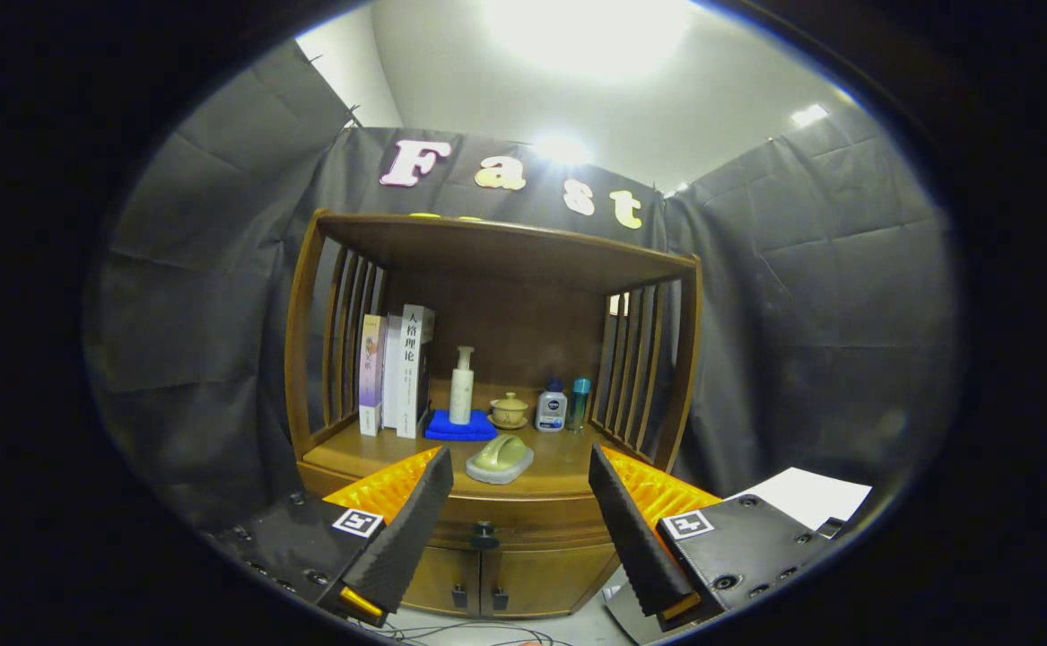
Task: Pull open the drawer, take out the items inside it, and place them on the countertop above the cabinet.
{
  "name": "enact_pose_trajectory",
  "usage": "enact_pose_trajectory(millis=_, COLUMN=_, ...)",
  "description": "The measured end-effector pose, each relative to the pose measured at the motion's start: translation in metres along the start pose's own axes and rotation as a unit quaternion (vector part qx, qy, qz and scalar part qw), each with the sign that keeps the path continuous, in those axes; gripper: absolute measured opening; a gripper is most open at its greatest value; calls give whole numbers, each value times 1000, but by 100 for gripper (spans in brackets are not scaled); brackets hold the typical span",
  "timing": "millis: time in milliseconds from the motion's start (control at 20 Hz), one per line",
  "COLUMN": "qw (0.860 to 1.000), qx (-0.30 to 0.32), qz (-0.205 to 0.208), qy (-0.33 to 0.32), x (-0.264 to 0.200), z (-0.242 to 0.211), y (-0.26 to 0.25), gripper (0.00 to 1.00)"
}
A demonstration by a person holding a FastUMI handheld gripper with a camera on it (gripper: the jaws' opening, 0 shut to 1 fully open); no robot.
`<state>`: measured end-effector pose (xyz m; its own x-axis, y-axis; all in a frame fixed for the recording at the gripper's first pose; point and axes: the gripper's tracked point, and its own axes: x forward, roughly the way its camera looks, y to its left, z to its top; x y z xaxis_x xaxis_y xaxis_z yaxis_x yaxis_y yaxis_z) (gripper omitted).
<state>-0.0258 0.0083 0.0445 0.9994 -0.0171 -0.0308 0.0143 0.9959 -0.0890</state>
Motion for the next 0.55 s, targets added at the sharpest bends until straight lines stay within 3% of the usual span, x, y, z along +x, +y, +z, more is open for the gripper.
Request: enact_pose_trajectory(millis=550, qw=1000, qx=1, qz=-19, qy=18, x=6, z=-19, y=-14, gripper=97)
